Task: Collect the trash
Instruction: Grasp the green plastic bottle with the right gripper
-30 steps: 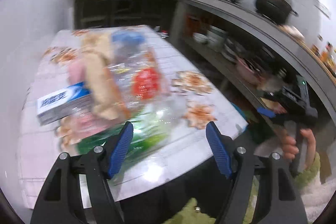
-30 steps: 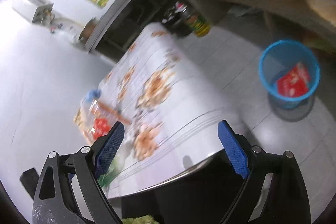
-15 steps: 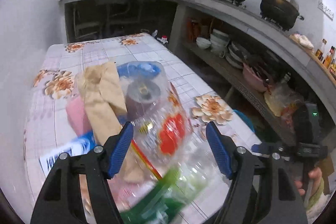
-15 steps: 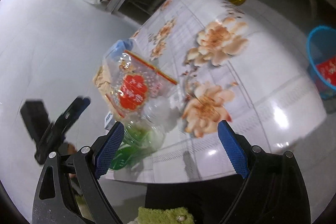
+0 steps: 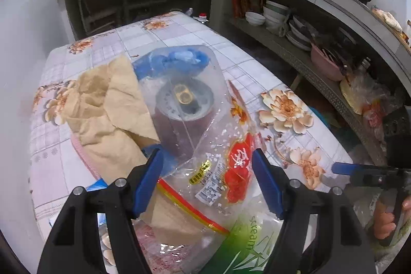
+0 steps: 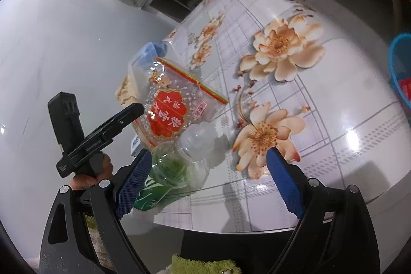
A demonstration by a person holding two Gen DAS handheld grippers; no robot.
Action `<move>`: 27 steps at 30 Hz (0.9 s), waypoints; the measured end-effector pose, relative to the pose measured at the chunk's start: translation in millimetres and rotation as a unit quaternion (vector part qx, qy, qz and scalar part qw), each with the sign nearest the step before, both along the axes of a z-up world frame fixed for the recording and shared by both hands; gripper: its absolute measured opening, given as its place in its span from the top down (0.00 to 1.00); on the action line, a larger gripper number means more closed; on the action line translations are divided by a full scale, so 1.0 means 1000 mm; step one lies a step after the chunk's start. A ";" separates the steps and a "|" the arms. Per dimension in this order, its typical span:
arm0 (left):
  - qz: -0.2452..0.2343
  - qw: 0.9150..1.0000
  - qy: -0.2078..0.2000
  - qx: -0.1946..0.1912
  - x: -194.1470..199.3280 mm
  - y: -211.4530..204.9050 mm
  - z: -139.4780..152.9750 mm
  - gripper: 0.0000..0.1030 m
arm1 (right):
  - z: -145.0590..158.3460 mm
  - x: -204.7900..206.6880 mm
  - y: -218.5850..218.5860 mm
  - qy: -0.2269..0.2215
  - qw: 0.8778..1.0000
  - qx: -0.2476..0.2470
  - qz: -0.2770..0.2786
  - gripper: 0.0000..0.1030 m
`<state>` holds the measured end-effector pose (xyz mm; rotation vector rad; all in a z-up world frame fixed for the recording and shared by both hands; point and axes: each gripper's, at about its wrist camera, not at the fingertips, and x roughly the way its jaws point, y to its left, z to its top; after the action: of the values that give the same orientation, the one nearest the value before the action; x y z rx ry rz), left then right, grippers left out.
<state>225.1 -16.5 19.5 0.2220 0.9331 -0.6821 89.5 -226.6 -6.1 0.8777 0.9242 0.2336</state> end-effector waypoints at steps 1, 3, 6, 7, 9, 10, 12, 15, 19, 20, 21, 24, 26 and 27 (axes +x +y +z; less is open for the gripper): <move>-0.002 1.000 0.003 -0.003 0.000 0.000 0.001 0.35 | 0.000 0.000 -0.001 0.000 1.000 0.000 -0.001 0.16; -0.006 1.000 0.011 -0.011 -0.003 0.002 0.002 0.35 | 0.001 0.001 -0.003 -0.001 1.000 -0.001 -0.003 0.16; -0.016 0.999 0.025 -0.030 -0.006 0.004 0.004 0.36 | -0.001 0.003 -0.003 0.000 1.000 0.002 -0.002 0.16; -0.018 0.999 0.032 -0.035 -0.006 0.005 0.004 0.37 | -0.002 0.003 -0.003 0.001 1.000 0.003 -0.002 0.16; -0.016 0.998 0.049 -0.043 -0.004 0.005 0.003 0.40 | -0.005 0.004 0.000 0.005 1.000 0.010 0.002 0.16; -0.014 0.997 0.058 -0.046 -0.002 0.006 0.001 0.42 | -0.007 0.004 0.002 0.007 1.000 0.014 0.005 0.16; -0.010 0.996 0.071 -0.050 -0.001 0.006 -0.002 0.45 | -0.011 0.004 0.009 0.013 1.000 0.024 0.011 0.16; -0.012 0.995 0.082 -0.057 -0.007 0.006 -0.006 0.49 | -0.018 0.002 0.022 0.023 0.999 0.033 0.023 0.16; -0.015 0.993 0.095 -0.062 -0.024 0.003 -0.012 0.56 | -0.028 0.001 0.041 0.040 0.997 0.047 0.039 0.18; -0.012 0.993 0.096 -0.064 -0.030 0.003 -0.015 0.59 | -0.031 0.001 0.044 0.044 0.997 0.051 0.042 0.22; -0.013 0.993 0.098 -0.070 -0.035 0.002 -0.017 0.60 | -0.031 0.001 0.046 0.041 0.997 0.056 0.042 0.23; -0.004 0.991 0.100 -0.085 -0.047 0.001 -0.026 0.70 | -0.033 0.004 0.049 0.042 0.996 0.071 0.039 0.27; 0.005 0.991 0.096 -0.093 -0.054 0.002 -0.031 0.82 | -0.034 0.007 0.048 0.040 0.994 0.093 0.038 0.35; 0.013 0.991 0.086 -0.098 -0.058 0.003 -0.028 0.84 | -0.035 0.008 0.048 0.040 0.993 0.102 0.037 0.37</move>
<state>166.7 -13.2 -8.2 -0.0231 1.0242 -0.7728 97.2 -178.8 -40.9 1.0483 1.0203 0.3634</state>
